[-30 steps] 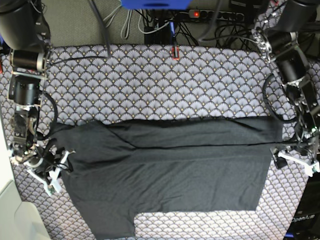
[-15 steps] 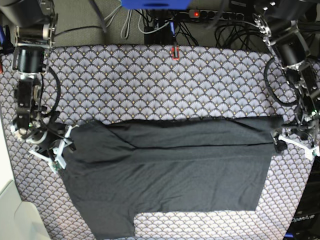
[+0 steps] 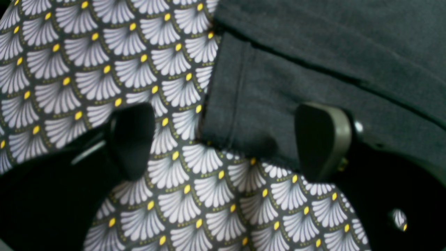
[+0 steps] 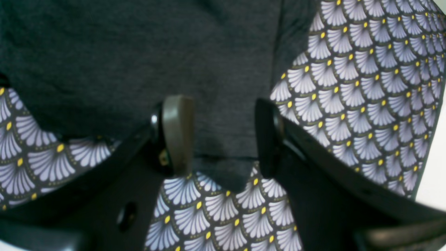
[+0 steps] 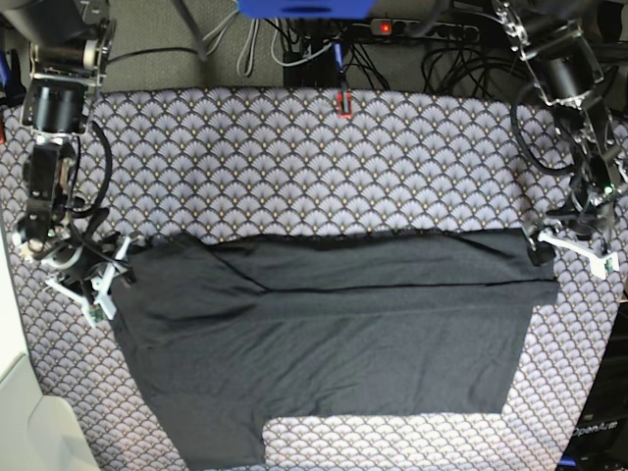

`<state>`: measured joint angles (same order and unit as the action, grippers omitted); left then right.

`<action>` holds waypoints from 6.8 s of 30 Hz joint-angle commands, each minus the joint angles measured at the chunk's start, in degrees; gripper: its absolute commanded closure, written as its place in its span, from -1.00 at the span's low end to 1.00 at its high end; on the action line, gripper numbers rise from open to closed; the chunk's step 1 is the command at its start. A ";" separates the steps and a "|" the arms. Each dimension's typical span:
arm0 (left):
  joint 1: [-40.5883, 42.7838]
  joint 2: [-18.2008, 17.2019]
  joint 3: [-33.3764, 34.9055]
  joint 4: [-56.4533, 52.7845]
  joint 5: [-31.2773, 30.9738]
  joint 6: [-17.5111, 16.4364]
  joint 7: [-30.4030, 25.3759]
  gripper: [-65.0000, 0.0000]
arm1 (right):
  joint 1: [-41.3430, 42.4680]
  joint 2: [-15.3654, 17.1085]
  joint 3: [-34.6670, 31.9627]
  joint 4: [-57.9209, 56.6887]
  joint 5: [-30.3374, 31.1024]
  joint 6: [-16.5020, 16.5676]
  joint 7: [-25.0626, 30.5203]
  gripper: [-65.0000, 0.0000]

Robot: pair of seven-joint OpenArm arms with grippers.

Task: Fold the T-shirt properly
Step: 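Lower the folded edge onto the shirt and open both grippers, then regrasp the folded edge with both grippers, then pull the folded edge back toward the collar side with both grippers, then release the shirt edge and raise both grippers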

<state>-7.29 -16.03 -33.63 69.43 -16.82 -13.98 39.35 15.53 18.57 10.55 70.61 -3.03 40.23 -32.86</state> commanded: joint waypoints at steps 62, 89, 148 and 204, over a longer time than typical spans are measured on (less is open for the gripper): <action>-3.22 1.75 2.20 -12.15 -0.28 -0.13 -6.43 1.00 | -0.54 2.05 4.00 0.56 0.35 -0.23 1.35 0.09; -2.60 -0.36 2.02 -11.98 -0.54 -0.13 -6.43 0.98 | -1.68 2.93 7.61 -6.56 0.70 -0.23 1.78 0.09; 13.49 -4.58 1.93 15.63 -0.28 -0.57 13.79 0.98 | -24.45 -0.77 18.07 27.28 0.70 -0.23 -5.07 0.96; 26.06 -3.44 -2.11 32.51 -0.72 -0.66 20.82 0.13 | -38.17 -2.00 25.45 38.09 6.32 -0.23 -5.25 0.95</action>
<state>19.00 -18.35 -35.18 100.64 -17.19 -14.79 61.12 -23.09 15.55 35.51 107.59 2.59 40.42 -39.40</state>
